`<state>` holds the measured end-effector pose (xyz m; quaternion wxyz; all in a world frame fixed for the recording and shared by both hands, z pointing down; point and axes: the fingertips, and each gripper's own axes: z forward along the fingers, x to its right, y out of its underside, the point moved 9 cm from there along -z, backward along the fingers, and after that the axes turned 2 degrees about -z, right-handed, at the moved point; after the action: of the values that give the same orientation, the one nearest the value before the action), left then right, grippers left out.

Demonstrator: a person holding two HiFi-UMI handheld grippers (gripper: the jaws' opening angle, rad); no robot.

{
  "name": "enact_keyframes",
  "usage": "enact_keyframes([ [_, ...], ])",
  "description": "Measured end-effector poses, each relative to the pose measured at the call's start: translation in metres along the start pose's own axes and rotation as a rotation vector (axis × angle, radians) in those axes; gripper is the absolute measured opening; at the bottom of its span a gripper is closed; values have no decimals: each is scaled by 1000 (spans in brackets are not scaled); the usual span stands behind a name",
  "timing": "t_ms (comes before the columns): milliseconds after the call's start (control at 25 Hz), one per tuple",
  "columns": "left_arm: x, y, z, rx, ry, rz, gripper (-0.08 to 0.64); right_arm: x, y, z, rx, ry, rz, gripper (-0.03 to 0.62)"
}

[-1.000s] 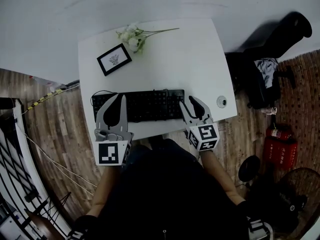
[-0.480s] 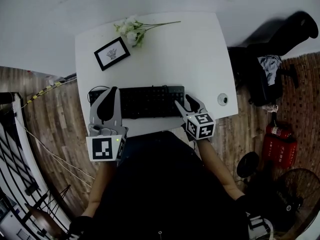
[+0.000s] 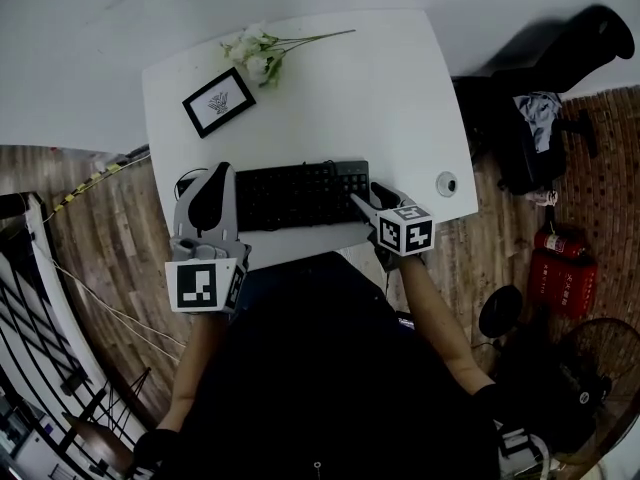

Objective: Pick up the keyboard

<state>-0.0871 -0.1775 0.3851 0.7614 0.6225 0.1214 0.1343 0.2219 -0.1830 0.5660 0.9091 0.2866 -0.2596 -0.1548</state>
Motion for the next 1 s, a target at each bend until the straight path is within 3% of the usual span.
enact_keyframes([
  [400, -26, -2, -3, -36, 0, -13, 11, 13, 4, 10, -158, 9, 170, 213],
  [720, -48, 3, -19, -49, -30, -42, 11, 14, -1, 14, -219, -5, 192, 199],
  [1000, -72, 24, -37, -93, -62, -56, 11, 8, -8, 11, -254, 50, 199, 195],
])
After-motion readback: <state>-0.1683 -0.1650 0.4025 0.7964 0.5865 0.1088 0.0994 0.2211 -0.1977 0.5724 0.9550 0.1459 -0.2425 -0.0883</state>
